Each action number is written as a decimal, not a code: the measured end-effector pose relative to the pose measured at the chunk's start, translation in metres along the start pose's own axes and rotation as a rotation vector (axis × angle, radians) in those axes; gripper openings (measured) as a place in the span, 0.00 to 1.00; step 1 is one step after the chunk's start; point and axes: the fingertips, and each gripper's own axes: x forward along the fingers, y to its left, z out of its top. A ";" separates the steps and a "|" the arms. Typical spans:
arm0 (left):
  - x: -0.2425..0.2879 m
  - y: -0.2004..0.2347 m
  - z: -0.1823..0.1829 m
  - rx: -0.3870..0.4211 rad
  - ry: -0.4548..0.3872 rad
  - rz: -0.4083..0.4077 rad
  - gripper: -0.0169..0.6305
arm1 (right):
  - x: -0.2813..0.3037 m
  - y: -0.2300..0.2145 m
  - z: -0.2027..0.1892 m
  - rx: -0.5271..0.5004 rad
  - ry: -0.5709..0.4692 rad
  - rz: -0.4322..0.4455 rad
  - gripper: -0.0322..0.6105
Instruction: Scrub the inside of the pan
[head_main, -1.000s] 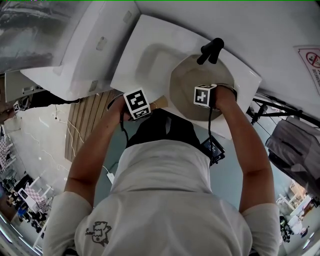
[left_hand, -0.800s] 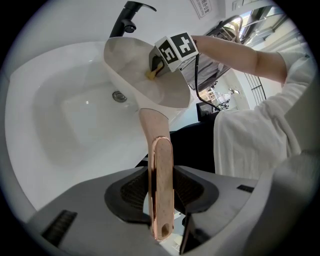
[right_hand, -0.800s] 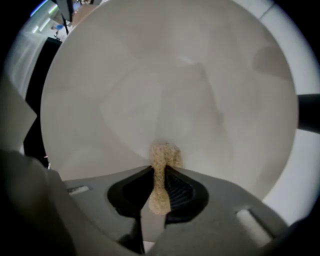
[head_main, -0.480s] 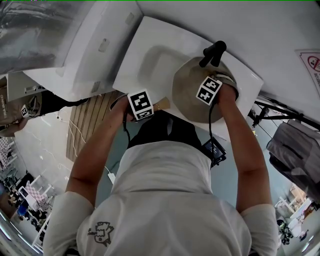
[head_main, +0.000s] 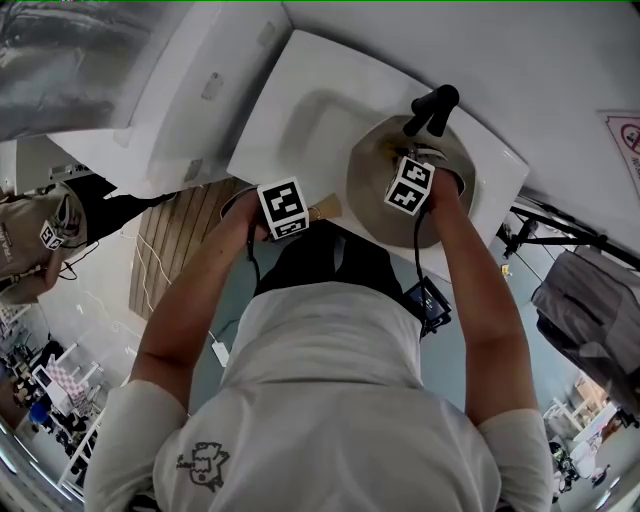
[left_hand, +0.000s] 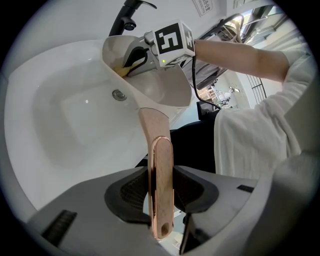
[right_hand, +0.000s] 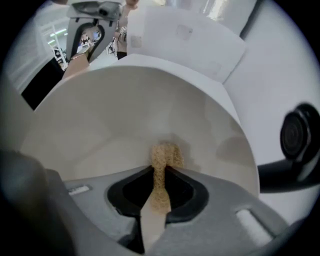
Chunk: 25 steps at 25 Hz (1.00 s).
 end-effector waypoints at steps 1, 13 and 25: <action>0.000 0.000 0.000 0.001 -0.001 0.000 0.26 | 0.000 0.006 0.008 -0.018 -0.018 0.016 0.16; 0.001 0.002 -0.001 0.004 0.000 0.007 0.26 | -0.029 0.106 0.043 -0.108 -0.148 0.418 0.16; 0.003 0.003 -0.001 0.006 0.003 0.003 0.26 | -0.048 0.149 -0.033 -0.105 0.131 0.735 0.15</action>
